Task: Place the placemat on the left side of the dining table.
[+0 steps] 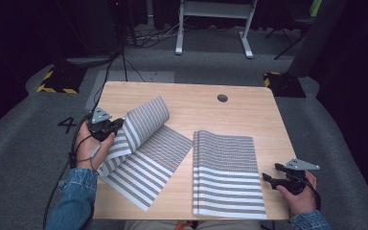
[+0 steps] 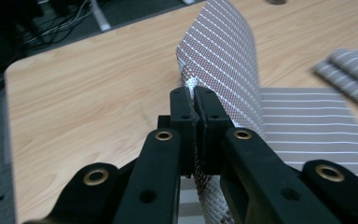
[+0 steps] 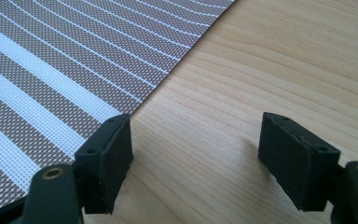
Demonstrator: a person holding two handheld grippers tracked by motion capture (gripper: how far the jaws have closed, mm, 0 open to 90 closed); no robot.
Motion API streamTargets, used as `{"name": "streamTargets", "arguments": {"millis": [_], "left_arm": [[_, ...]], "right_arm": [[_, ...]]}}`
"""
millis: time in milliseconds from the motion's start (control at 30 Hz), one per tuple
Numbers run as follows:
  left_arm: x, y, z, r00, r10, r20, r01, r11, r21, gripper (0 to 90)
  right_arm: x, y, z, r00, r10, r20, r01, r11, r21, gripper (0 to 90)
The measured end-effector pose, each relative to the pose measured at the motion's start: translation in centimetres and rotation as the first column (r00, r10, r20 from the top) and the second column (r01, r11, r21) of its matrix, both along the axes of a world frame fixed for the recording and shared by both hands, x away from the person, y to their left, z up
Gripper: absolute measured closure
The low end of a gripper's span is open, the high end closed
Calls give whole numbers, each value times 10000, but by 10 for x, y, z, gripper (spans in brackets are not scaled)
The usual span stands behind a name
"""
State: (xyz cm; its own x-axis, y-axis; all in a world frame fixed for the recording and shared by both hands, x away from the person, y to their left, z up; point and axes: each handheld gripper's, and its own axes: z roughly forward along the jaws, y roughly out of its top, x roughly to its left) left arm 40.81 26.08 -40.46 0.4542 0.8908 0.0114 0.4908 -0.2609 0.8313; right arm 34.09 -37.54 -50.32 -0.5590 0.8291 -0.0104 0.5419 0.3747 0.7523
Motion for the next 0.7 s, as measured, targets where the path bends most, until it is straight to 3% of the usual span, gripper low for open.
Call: {"name": "streamTargets", "arguments": {"millis": [133, 200, 267, 300, 333, 400, 467, 567, 700], "left_arm": [[3, 24, -9, 9959, 889, -147, -888, 9960, 47, 858], [0, 36, -8, 9877, 1535, 311, -1541, 9879, 195, 829], [-5, 46, -1, 9678, 2304, 1010, -2330, 9724, 141, 722], [-10, 50, 7, 9471, 2853, 1469, -2884, 9575, -3, 650], [-12, 51, 11, 9361, 3067, 1723, -3106, 9505, -42, 532], [-18, 47, 23, 9237, 3209, 2095, -3246, 9457, -174, 445], [-21, 38, 30, 9305, 2944, 2182, -2955, 9549, -281, 401], [-23, 13, 38, 9513, 2167, 2191, -2144, 9761, -345, 381], [-23, -20, 37, 9783, 1069, 1776, -945, 9926, -768, 378]], "right_arm": [[0, 0, 0, 10000, 1, 1, -1, 10000, -3, 261], [0, 0, 0, 10000, -2, 2, 2, 10000, -4, 261], [0, 0, 0, 10000, 2, 2, -2, 10000, -5, 261], [0, 0, 0, 10000, 2, 3, -2, 10000, -10, 261], [0, 0, 0, 10000, 1, 4, -1, 10000, -5, 261], [0, 0, 0, 10000, 8, 5, -8, 10000, -20, 261], [0, 0, 0, 10000, -1, 3, 1, 10000, -5, 261], [0, 0, 0, 10000, -2, 4, 2, 10000, -4, 261], [0, 0, 0, 10000, 6, 6, -6, 10000, -21, 261]]}}
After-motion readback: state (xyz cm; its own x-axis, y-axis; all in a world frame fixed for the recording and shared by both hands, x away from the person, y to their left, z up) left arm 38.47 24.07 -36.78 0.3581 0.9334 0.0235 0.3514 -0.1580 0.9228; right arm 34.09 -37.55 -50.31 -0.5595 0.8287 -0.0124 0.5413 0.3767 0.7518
